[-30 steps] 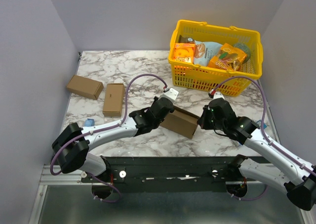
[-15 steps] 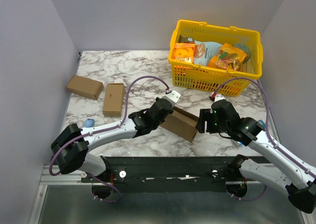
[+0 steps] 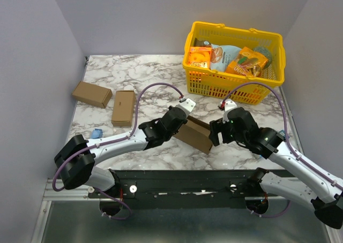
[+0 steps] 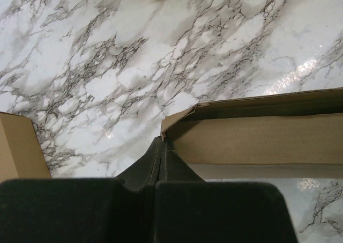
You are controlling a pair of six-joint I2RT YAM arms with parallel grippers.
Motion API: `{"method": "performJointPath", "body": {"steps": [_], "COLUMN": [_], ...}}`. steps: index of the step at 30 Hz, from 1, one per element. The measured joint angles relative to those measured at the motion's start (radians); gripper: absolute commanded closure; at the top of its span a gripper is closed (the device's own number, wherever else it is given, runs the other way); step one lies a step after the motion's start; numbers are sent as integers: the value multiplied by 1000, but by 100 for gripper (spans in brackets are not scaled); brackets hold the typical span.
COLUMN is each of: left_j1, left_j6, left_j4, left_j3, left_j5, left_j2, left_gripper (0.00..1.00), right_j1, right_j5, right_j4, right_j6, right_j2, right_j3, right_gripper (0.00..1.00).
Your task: Fold the paper box
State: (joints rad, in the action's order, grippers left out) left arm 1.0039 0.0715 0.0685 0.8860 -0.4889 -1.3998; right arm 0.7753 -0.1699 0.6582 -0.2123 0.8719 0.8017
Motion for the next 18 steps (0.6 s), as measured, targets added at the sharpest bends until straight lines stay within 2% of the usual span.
{"method": "performJointPath", "body": {"steps": [9,18], "left_j1": [0,0], "left_j6": [0,0], "left_j4": [0,0], "left_j3": [0,0], "left_j5": [0,0], "left_j2": [0,0], "left_gripper": [100,100], "right_j1": [161,222], "right_j5": [-160,-314], "right_j4": [-62,-59], "right_j6": [101,91], "right_j2": [129,147], "right_j3": [0,0], "right_gripper": [11,13]}}
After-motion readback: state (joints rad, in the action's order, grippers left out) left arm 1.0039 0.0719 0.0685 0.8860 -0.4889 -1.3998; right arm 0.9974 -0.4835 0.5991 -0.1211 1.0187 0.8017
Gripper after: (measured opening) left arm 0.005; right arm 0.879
